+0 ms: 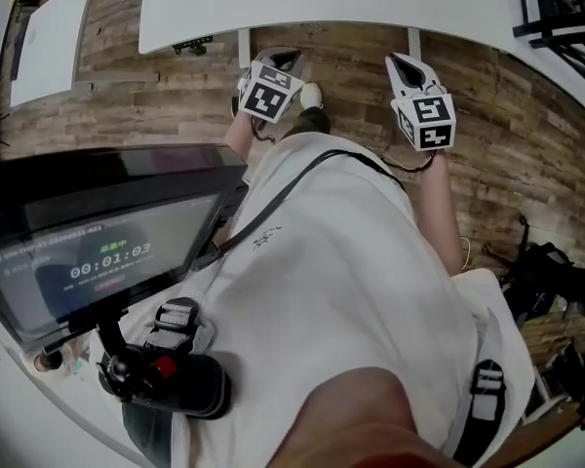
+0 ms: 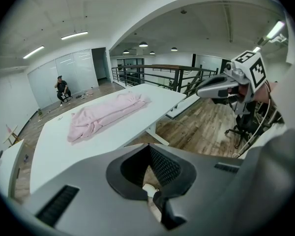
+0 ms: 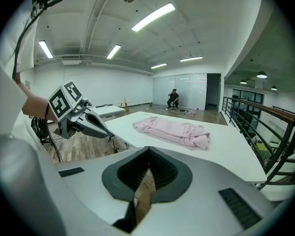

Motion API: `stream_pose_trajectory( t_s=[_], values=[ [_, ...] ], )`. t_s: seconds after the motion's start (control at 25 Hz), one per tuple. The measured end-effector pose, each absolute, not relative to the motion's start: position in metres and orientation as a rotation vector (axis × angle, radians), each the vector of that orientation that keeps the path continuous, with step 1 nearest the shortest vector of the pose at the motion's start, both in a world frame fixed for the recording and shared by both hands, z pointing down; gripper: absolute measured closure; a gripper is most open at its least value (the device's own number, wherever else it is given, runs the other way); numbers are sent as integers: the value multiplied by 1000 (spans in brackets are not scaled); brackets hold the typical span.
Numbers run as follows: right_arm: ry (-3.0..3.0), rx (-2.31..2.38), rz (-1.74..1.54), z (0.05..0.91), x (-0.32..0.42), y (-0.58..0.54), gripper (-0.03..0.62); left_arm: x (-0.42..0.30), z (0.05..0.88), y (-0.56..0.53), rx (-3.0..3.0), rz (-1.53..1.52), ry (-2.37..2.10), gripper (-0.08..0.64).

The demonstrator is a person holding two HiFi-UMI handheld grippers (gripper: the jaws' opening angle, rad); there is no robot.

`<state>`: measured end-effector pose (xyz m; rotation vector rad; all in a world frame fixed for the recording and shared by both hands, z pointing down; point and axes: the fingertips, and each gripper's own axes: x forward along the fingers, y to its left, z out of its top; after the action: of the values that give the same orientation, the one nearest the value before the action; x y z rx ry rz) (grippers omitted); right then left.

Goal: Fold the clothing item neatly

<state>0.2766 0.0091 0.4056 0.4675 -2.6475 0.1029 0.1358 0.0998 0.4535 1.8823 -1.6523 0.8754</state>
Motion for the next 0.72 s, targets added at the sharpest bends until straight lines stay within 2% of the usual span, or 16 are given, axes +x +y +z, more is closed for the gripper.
stream_pose_trajectory(
  t_s=[0.4,0.72],
  values=[
    [-2610,478,125,420,317,60,589,193,462,144,1872,866,-1688,558],
    [-2777,533,62,363,352,121,589,235,408,202,1880,766,-1892,558]
  ],
)
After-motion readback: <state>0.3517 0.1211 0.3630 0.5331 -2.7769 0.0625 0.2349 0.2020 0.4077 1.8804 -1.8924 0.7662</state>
